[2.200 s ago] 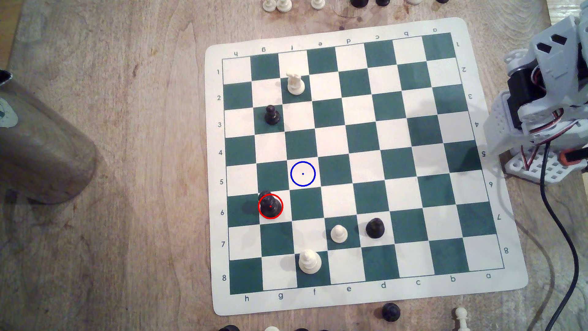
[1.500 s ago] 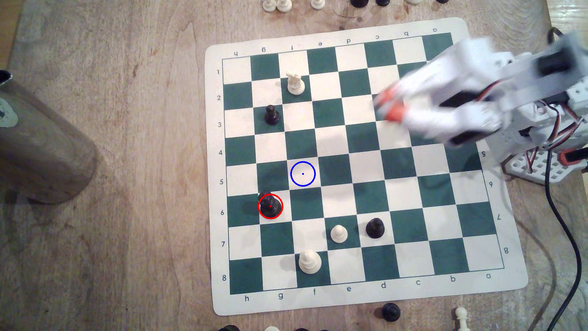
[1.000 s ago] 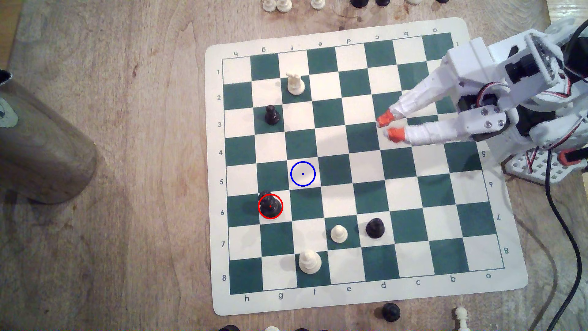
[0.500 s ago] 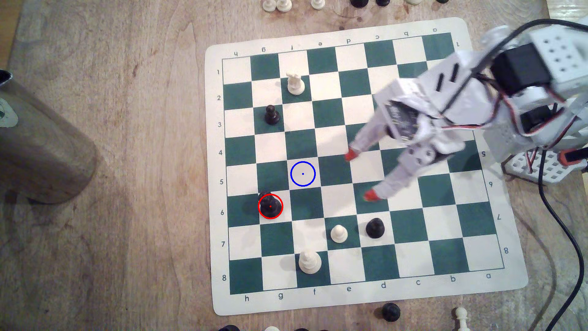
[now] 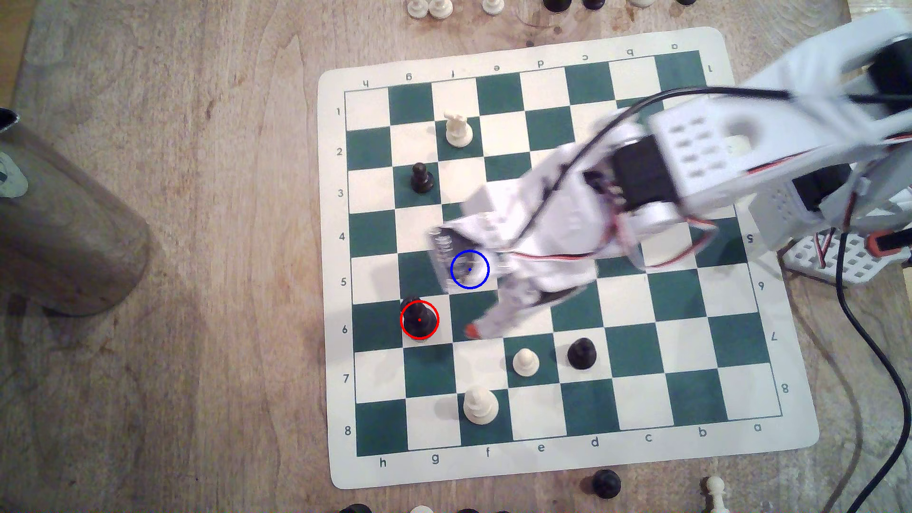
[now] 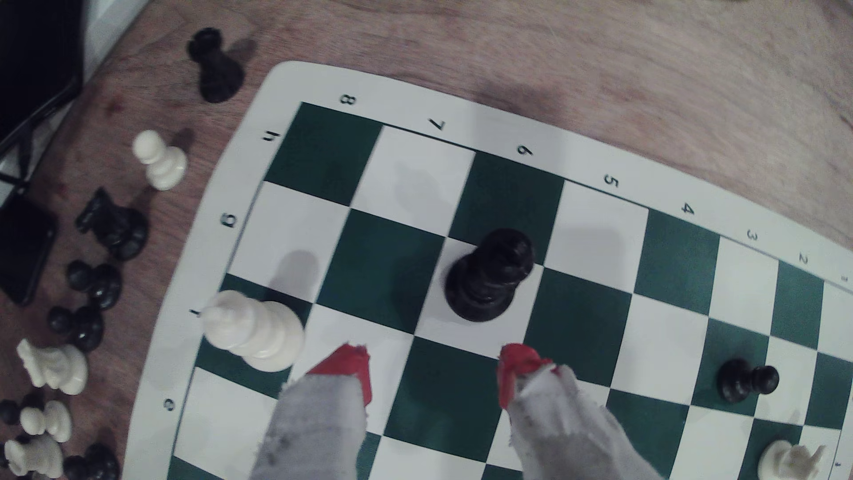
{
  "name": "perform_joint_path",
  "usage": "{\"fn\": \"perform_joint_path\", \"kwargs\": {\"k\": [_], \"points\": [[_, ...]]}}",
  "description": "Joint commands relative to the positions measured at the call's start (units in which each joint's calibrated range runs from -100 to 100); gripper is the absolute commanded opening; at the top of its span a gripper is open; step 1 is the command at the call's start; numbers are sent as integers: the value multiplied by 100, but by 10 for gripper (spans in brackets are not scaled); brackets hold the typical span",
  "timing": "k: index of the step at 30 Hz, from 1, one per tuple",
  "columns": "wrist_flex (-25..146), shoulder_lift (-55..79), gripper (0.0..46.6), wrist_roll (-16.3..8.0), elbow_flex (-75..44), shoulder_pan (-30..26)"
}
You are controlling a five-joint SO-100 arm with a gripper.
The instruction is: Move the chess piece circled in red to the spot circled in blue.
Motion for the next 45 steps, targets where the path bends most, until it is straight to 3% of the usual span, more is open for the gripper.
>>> {"fn": "perform_joint_path", "kwargs": {"k": [1, 37, 45], "points": [[-251, 456, 152, 73, -839, 202], [-1315, 1568, 161, -20, -1355, 179], [-1463, 1636, 134, -54, -1365, 100]]}}
